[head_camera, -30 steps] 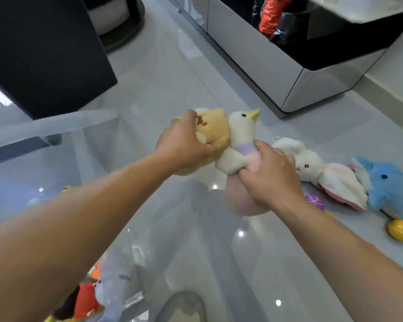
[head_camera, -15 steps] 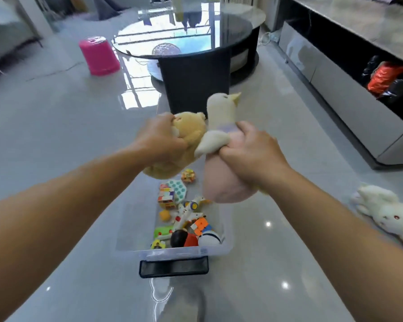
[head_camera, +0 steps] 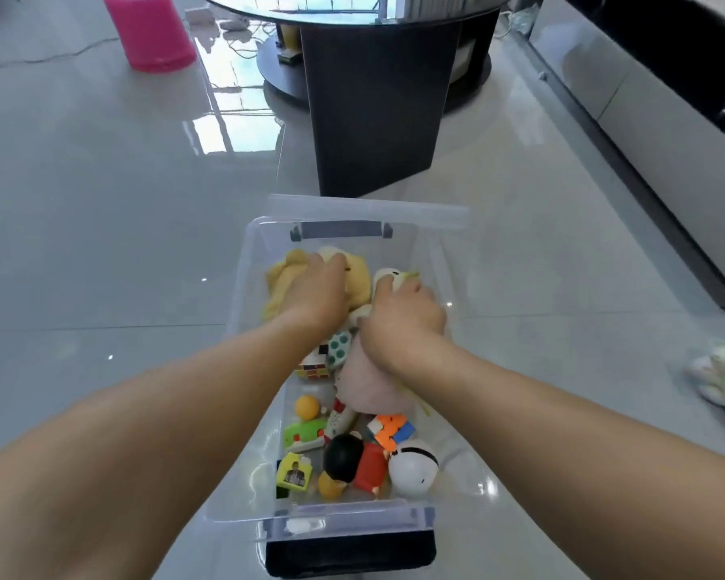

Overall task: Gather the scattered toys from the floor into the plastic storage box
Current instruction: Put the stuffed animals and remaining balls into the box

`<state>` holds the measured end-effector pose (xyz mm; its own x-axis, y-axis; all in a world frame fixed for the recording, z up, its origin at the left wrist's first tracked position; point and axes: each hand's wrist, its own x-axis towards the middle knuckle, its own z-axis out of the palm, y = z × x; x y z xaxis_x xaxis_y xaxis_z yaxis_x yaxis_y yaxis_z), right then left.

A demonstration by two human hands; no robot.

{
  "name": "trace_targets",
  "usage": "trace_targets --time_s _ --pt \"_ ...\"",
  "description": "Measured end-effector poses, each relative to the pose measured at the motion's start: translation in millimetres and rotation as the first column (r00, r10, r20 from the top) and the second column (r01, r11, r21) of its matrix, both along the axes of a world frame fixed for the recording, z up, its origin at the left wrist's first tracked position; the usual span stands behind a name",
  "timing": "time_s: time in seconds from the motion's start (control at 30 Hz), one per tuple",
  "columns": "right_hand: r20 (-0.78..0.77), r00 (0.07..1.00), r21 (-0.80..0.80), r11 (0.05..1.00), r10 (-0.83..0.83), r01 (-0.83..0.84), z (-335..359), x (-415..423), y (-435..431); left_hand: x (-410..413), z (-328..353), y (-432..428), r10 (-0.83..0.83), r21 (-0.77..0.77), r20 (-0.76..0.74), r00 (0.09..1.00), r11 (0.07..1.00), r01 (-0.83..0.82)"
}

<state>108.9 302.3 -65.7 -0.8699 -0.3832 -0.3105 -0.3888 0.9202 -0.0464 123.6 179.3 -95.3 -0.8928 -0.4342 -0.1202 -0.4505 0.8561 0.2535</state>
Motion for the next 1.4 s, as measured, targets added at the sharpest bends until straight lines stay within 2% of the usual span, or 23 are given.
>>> trace_targets --time_s 0.1,0.17,0.23,0.3,0.37,0.43,0.53,0.6,0.7,0.77,0.87,0.93,1.03,1.17,1.4 --pt "0.021 0.986 0.065 0.984 0.166 -0.167 -22.9 -0.3 -1.5 2.7 -29.2 3.8 -0.111 -0.051 0.06 0.992 0.992 0.114" --pt "0.079 0.967 0.07 0.966 0.243 -0.249 -36.7 4.4 5.3 4.9 -41.1 5.4 -0.081 -0.017 0.123 0.989 0.996 0.083" --pt "0.164 0.951 0.068 0.959 0.262 -0.276 -43.4 2.3 12.3 -2.2 -39.5 7.2 -0.046 0.067 0.08 0.996 0.997 0.04" --pt "0.254 0.94 0.033 0.97 0.226 -0.242 -33.6 -1.1 16.1 -7.8 -25.4 4.2 0.031 0.122 -0.035 0.999 0.992 -0.026" --pt "0.3 0.933 -0.077 0.98 0.198 -0.183 -13.6 -2.3 24.3 -13.1 -7.1 5.4 0.089 0.153 -0.09 0.992 0.985 -0.074" --pt "0.248 0.954 -0.267 0.958 0.168 -0.099 14.5 3.3 43.2 -18.0 11.0 12.5 0.088 0.18 -0.075 0.993 0.981 -0.074" --pt "0.167 0.985 -0.556 0.829 0.036 0.064 55.0 20.4 89.5 -33.1 42.6 43.2 0.011 0.251 -0.079 0.997 0.968 0.009" --pt "0.194 0.978 -0.614 0.768 -0.078 0.183 79.9 30.7 127.2 -44.1 67.0 73.4 -0.053 0.285 -0.134 0.99 0.954 0.089" --pt "0.322 0.884 -0.57 0.676 -0.339 0.467 97.3 34.9 202.9 -61.7 99.4 135.1 -0.18 0.303 -0.143 0.973 0.928 0.216" --pt "0.38 0.779 -0.467 0.623 -0.499 0.627 96.5 34.9 262.8 -73.6 112.6 185.7 -0.275 0.336 -0.083 0.958 0.897 0.287" --pt "0.445 0.597 -0.331 0.496 -0.668 0.802 88.0 40.3 353.3 -80.8 111.5 272.3 -0.438 0.372 0.06 0.897 0.844 0.387" --pt "0.457 0.528 -0.258 0.461 -0.716 0.849 73.0 43.5 409.8 -81.5 96.7 333.9 -0.525 0.395 0.145 0.838 0.807 0.438" --pt "0.433 0.472 -0.152 0.454 -0.768 0.878 36.9 41.1 481.7 -85.4 63.6 418.1 -0.626 0.431 0.258 0.736 0.756 0.493" --pt "0.412 0.405 -0.092 0.405 -0.816 0.91 -27.0 32.0 572.7 -88.7 7.6 517.0 -0.7 0.453 0.316 0.641 0.705 0.546" --pt "0.45 0.296 -0.069 0.297 -0.843 0.952 -114.1 20.3 652.9 -105.5 -82.7 621.6 -0.824 0.26 0.369 0.429 0.535 0.804"
